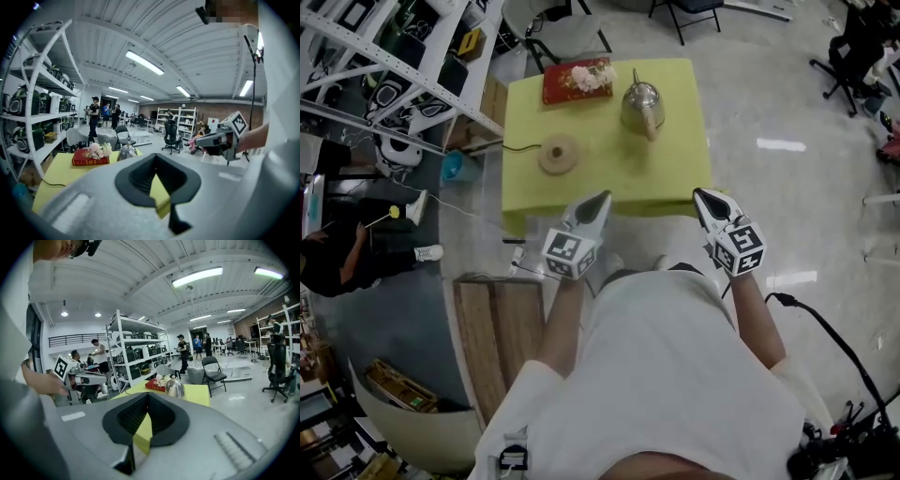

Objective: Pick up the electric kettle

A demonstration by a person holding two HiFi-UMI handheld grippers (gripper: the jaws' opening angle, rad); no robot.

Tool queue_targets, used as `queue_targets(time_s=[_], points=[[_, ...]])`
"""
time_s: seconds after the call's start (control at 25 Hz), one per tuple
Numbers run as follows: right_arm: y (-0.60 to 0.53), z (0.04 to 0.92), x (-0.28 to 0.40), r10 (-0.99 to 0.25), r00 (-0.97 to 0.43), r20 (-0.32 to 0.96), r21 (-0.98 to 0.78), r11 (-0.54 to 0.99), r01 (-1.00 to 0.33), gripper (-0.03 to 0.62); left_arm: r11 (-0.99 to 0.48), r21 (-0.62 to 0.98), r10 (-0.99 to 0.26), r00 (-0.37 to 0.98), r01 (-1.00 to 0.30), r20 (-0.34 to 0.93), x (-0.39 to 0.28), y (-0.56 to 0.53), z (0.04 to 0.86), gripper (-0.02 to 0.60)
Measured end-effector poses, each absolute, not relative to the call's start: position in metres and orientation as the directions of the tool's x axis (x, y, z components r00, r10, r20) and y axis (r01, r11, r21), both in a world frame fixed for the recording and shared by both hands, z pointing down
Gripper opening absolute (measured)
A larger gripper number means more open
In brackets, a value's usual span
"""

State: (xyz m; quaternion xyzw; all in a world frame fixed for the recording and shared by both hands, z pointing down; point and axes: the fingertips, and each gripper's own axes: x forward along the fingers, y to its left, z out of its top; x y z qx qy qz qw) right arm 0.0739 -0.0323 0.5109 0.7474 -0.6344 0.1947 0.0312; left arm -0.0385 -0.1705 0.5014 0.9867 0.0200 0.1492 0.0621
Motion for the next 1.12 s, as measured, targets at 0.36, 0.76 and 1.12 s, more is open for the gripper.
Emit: queue_targets(time_s=[0.36,0.76,1.12], points=[[-0.053,0.515,0.05,-0.941,0.116,0.319,-0.217,-0.192,-0.957,0.005,-0.991,0.123,0.091,0.948,0.056,0.305,-0.051,-0.193,0.506,0.002],[-0.064,0.51,0.053,-0.939,0.131,0.318,-0.209,-0.204,-0.957,0.005,-0.99,0.121,0.11,0.947,0.077,0.302,-0.059,-0.201,0.515,0.002],[-0.076,0.511,0.051,-0.939,0.119,0.323,-0.207,-0.193,-0.959,0.005,-0.987,0.127,0.132,0.95,0.099,0.284,-0.049,-0.204,0.509,0.002]])
